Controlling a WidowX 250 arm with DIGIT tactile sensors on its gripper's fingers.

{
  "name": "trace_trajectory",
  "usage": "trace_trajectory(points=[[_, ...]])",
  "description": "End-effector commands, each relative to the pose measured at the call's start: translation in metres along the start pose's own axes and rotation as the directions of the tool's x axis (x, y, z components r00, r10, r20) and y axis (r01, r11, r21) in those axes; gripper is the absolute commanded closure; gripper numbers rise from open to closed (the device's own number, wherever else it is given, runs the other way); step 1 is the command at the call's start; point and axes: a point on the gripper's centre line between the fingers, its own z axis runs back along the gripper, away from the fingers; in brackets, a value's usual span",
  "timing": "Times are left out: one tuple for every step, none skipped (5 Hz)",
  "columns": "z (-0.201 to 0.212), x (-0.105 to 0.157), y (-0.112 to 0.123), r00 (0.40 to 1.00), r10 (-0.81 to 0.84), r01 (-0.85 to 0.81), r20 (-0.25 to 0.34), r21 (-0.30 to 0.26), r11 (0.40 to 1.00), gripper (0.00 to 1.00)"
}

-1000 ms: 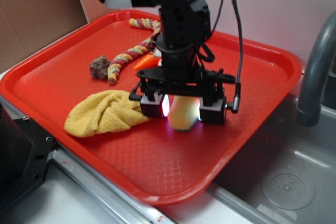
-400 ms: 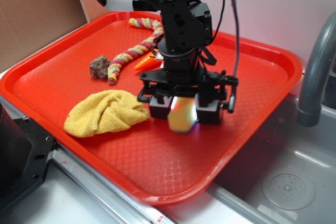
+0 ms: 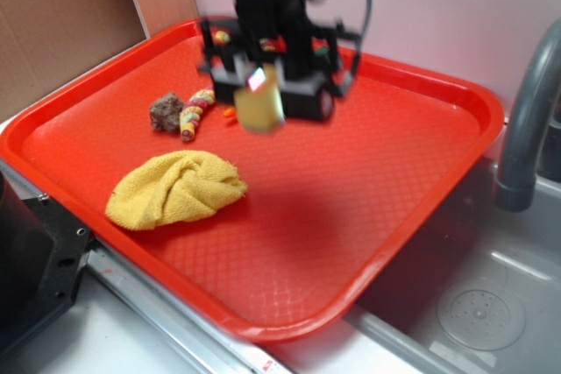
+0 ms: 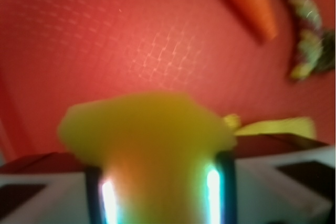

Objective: Grab the green sponge.

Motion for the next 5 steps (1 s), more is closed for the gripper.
trace_trajectory(points=[[0.082,0.011,0.053,0.986,-0.08,0.088,0.143,-0.056,0.995,1.0],[0.089,0.013,0.081,0.99,-0.023,0.034,0.136,-0.082,0.996,1.0],[0.088,0.011,0.097,0.99,-0.01,0.024,0.142,-0.094,0.995,1.0],[0.081,0.009,0.099,0.992,0.059,-0.045,0.113,-0.121,0.992,1.0],[0.079,0.014,0.1,0.994,0.064,-0.057,0.085,-0.078,0.995,1.0]])
